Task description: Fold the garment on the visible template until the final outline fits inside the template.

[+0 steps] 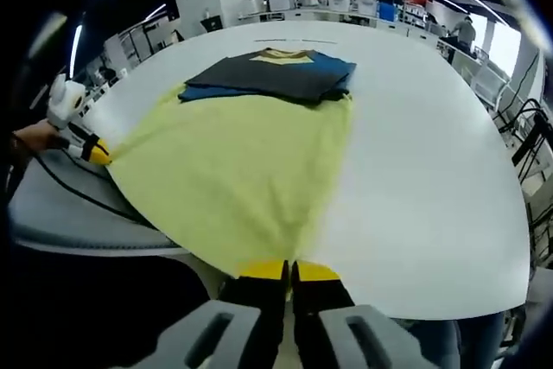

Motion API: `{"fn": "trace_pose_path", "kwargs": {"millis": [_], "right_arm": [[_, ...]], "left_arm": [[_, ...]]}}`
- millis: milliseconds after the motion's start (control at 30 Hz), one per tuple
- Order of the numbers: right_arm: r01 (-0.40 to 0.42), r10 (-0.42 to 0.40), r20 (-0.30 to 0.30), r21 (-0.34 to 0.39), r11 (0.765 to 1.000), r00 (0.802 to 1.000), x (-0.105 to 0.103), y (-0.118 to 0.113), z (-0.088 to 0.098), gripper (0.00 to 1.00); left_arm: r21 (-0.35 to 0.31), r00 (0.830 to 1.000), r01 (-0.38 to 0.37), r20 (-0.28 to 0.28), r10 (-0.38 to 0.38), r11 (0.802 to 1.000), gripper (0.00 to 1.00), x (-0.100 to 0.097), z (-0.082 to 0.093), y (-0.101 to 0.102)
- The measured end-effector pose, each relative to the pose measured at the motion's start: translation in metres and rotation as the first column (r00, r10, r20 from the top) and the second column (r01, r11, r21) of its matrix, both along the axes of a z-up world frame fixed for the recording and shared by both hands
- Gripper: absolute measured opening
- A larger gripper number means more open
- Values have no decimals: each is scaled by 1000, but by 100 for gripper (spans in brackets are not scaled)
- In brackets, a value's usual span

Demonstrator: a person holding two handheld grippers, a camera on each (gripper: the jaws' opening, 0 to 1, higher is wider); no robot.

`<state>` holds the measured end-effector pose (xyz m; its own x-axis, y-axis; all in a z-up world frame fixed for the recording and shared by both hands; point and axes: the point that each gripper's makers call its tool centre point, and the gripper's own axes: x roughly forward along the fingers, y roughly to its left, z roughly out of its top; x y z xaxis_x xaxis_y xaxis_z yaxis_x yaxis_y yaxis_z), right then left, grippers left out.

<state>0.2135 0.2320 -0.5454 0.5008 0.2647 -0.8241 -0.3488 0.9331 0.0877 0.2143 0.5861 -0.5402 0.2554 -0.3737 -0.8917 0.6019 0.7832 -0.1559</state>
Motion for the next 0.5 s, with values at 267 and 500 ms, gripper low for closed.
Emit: {"fn": "trace_pose_path", "kwargs": {"millis": [267,500], "right_arm": [[-2,2,-8,-2,1000,1000,-5,1,-1,0],[12,-12,-12,-5,1000,1000,-6,1,0,0]], "left_arm": [[1,1000,3,-23,-3,1000,1,-11,0,2],[-15,999,-20,-30,19,1000,1,-11,2,3]]}}
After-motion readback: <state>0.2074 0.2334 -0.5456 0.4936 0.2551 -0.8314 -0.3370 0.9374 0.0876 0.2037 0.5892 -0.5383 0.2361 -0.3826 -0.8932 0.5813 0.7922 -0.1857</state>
